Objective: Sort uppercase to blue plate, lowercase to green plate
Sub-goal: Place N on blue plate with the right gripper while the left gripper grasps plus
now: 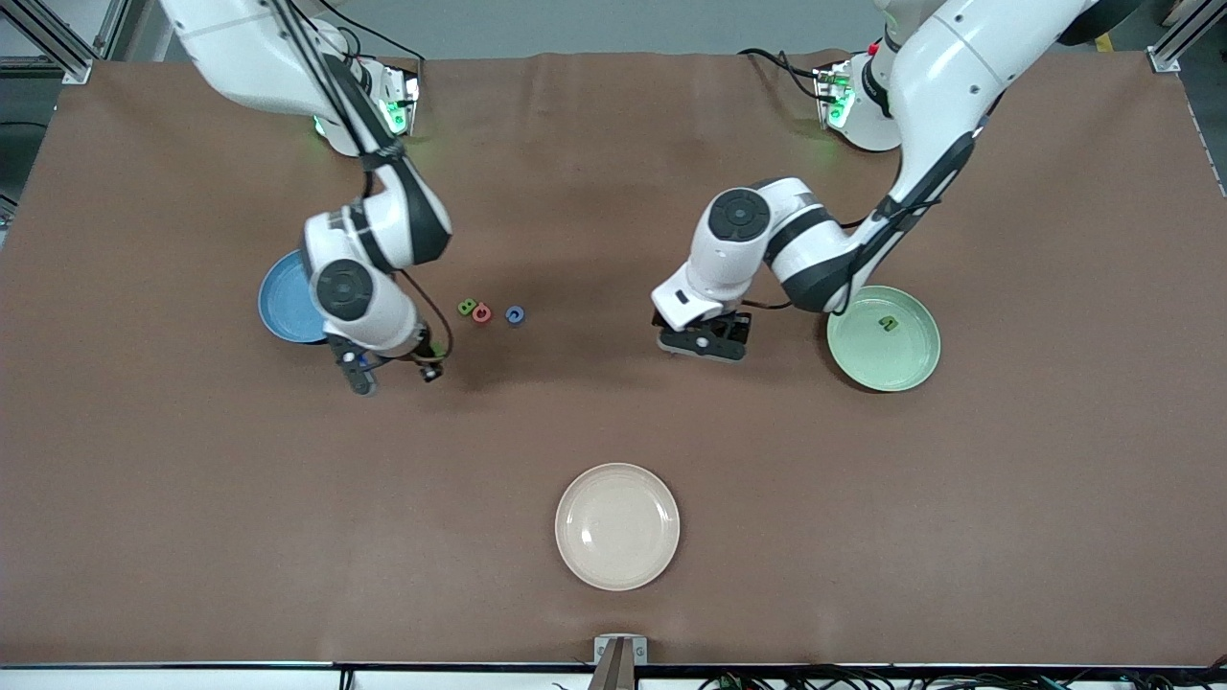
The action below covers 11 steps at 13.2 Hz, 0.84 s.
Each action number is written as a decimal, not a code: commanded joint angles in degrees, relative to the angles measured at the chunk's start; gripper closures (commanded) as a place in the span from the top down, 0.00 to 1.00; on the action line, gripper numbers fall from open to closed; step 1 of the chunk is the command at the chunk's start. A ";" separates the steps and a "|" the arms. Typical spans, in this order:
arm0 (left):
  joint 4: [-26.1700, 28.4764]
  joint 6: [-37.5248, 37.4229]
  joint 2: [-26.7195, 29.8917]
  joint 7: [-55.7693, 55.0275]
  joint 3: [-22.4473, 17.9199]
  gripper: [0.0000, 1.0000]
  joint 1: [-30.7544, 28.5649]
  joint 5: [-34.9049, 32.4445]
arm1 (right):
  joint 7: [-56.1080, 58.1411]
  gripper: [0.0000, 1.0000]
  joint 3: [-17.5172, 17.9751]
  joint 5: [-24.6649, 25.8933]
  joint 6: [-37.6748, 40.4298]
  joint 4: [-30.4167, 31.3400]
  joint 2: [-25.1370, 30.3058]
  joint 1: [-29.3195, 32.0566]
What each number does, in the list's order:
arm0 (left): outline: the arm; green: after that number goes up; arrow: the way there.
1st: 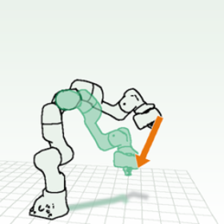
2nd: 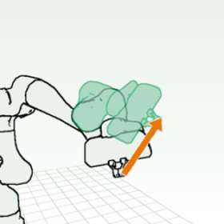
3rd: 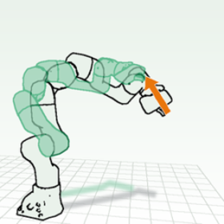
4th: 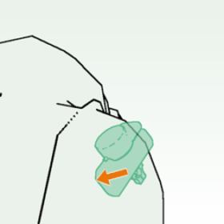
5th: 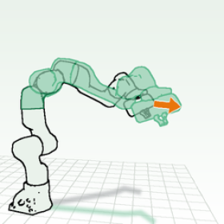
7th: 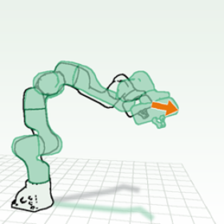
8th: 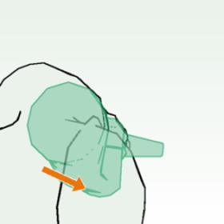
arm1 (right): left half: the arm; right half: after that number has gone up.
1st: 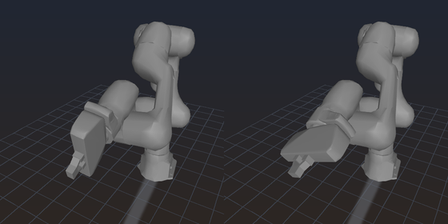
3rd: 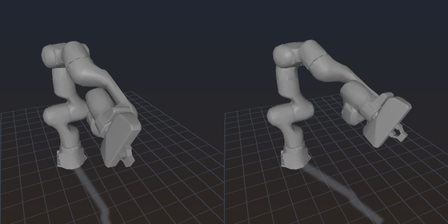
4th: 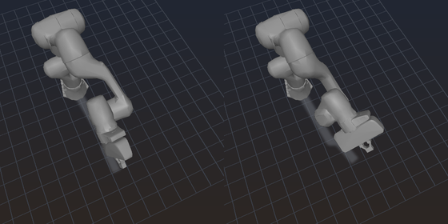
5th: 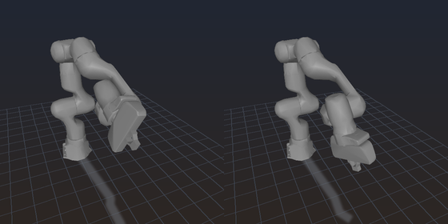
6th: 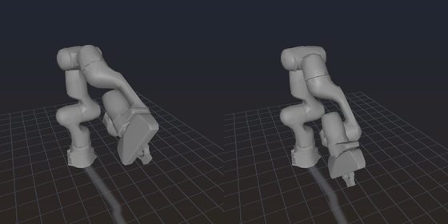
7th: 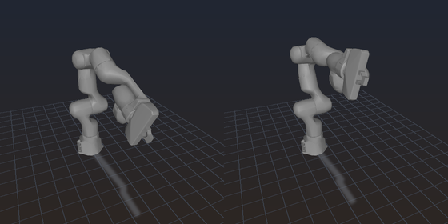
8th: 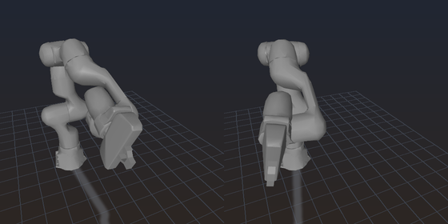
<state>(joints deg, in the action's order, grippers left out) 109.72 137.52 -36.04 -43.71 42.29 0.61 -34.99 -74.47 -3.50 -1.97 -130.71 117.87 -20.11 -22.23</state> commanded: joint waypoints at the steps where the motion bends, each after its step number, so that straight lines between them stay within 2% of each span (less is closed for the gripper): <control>1: -2.06 -1.11 -2.10 14.12 -1.07 0.99 1.76 -1.04 | 7.81 0.00 0.95 0.65 0.98 7.70 9.61 4.20; 4: -2.76 -1.02 -3.69 19.62 -1.59 0.95 2.46 -2.18 | 16.09 0.00 0.95 0.47 1.42 13.51 17.27 9.30; 5: -3.11 -0.85 -4.04 20.06 -2.82 0.91 3.25 -3.49 | 18.72 0.00 0.95 0.39 1.33 15.53 19.03 11.14; 6: -4.16 -0.85 -4.74 20.07 -3.26 0.86 4.47 -3.76 | 22.83 0.00 0.95 0.04 1.16 18.86 22.01 13.86; 7: -5.39 -0.85 -5.79 19.98 -4.05 0.86 5.53 -3.77 | 25.83 0.00 0.95 -0.23 0.98 22.46 25.08 16.06; 9: -6.89 -0.76 -6.59 19.98 -6.68 0.85 8.60 -3.77 | 29.27 0.00 0.86 -1.19 -1.81 27.74 28.09 18.88; 10: -6.89 -0.67 -6.59 19.98 -8.09 0.81 9.66 -3.51 | 30.60 0.00 0.86 -1.20 -4.09 30.12 28.89 19.85; 11: -6.89 -0.67 -7.11 20.07 -8.19 0.81 9.93 -3.42 | 32.26 0.00 0.77 -1.20 -7.25 32.40 28.72 21.08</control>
<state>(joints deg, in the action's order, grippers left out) 104.60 137.38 -41.79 -24.16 35.30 8.99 -37.48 -45.23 -3.61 -2.17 -133.15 144.13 5.48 -3.47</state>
